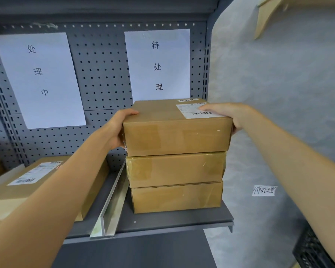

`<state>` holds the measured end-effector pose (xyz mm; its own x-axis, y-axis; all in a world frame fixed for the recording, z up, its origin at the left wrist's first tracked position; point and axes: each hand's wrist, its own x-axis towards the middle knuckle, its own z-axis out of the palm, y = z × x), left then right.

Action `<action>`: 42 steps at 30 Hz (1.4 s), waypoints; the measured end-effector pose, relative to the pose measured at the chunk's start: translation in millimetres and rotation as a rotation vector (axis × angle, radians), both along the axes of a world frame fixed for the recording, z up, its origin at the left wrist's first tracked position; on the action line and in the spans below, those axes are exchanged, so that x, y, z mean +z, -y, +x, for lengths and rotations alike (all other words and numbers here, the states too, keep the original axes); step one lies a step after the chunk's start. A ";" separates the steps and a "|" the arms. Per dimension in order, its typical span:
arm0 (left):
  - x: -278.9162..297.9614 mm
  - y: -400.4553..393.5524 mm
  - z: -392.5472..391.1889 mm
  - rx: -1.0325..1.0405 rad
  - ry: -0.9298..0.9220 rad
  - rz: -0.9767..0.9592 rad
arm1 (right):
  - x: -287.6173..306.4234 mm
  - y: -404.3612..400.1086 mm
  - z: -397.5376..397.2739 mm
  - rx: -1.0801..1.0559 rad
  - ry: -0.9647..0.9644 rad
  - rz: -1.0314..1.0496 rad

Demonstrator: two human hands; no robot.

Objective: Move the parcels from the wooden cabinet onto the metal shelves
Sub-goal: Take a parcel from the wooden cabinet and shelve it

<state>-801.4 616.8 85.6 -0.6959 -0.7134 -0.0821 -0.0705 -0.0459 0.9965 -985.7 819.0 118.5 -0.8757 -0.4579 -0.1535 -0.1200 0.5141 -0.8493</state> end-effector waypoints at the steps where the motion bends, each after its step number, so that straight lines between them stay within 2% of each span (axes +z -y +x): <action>1: -0.1 0.4 -0.6 0.005 -0.004 0.005 | -0.7 1.0 -1.0 0.004 0.012 -0.009; 20: 4.5 5.4 2.1 0.027 0.037 0.042 | -3.4 7.8 -7.1 0.019 0.069 -0.038; 24: 7.7 3.8 7.1 0.038 0.079 0.019 | -1.6 6.3 -0.5 0.032 -0.035 0.023; 28: 17.3 3.5 7.8 0.174 0.098 -0.183 | 7.5 5.2 0.2 0.035 -0.184 -0.071; 30: 23.0 5.5 5.3 0.260 0.083 -0.376 | 8.5 5.6 -0.7 0.066 -0.271 -0.126; 33: 31.3 -0.2 2.4 0.303 0.076 -0.707 | 4.3 7.4 0.6 0.079 -0.511 -0.160; 38: 32.9 -18.2 13.1 0.435 0.317 -1.342 | 0.5 14.6 14.1 0.031 -0.821 -0.111; 40: 31.5 -18.4 22.8 0.451 0.376 -1.506 | 3.3 16.8 25.2 0.034 -0.907 -0.057; 42: 31.7 -15.6 35.6 0.453 0.406 -1.577 | 7.4 19.3 39.4 0.051 -1.001 0.009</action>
